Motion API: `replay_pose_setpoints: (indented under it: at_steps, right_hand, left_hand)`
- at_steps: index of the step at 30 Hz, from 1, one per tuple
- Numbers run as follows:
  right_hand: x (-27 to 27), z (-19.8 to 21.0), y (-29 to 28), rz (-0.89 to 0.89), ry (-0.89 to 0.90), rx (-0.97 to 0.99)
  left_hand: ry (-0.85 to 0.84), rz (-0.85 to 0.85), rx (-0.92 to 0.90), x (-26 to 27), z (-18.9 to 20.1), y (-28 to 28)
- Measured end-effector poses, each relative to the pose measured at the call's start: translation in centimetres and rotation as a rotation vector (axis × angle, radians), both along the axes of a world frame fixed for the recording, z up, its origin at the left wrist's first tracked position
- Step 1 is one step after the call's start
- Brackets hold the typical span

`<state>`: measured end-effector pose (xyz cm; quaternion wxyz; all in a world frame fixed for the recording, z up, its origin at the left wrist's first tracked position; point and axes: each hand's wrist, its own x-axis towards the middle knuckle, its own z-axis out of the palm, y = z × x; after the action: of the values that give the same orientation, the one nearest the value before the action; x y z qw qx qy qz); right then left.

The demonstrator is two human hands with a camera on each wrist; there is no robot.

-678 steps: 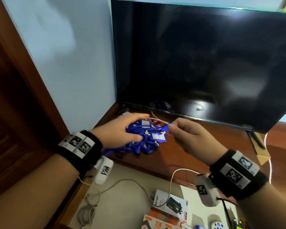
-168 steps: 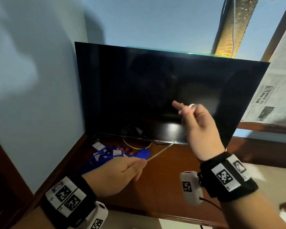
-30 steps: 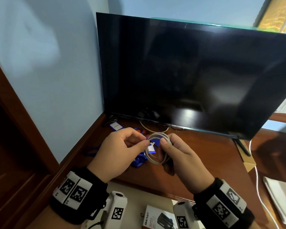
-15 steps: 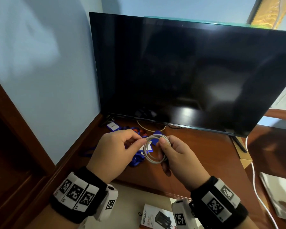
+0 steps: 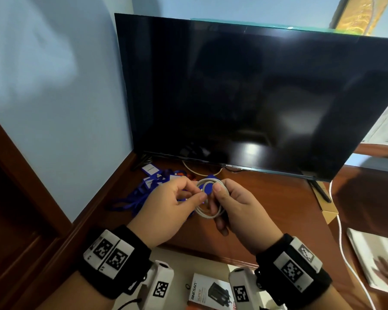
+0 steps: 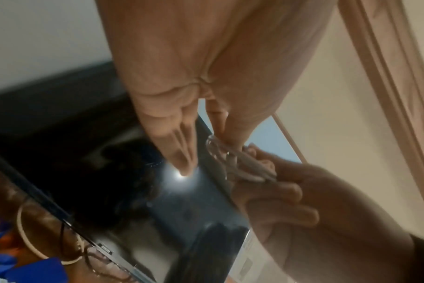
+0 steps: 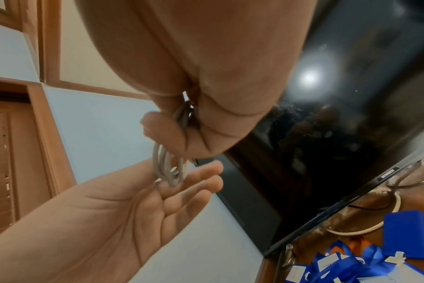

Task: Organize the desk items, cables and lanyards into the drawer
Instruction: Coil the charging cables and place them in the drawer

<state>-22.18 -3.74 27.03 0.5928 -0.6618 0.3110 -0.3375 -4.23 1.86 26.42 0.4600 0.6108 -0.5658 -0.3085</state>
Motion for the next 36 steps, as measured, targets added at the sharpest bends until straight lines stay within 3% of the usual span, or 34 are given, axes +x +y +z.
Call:
replay_pose_setpoints:
  at_steps: [2,5,7,13,20,26,29,36]
  right_hand:
    - [-0.1,0.0,-0.1,0.013,-0.024,0.012]
    - [-0.2,0.2,0.0,0.034,-0.087,0.051]
    - [-0.2,0.2,0.0,0.034,-0.109,0.062]
    - [-0.2,0.1,0.1,0.024,-0.160,0.107]
    - [0.4,-1.4,0.1,-0.035,-0.174,0.228]
    - [2.3,-3.9,0.9,-0.028,-0.155,0.438]
    - [3.7,-5.5,1.3,-0.011,-0.113,0.502]
    - [7.2,-9.7,2.6,0.019,-0.017,0.540]
  left_hand:
    - [-0.005,-0.027,-0.066,-0.7,-0.2,0.1]
    - [-0.080,0.074,-0.169,-1.1,-0.6,0.1]
    - [-0.016,0.136,-0.147,-0.9,-0.6,0.0]
    - [0.528,-0.147,0.185,-0.1,-0.3,-0.8]
    - [1.004,-0.244,0.311,2.0,-2.8,0.2]
    - [0.992,-0.092,0.363,4.0,-5.4,1.9]
    - [0.888,0.000,0.380,5.5,-6.5,3.3]
    - [0.759,0.239,0.389,10.1,-9.3,6.4]
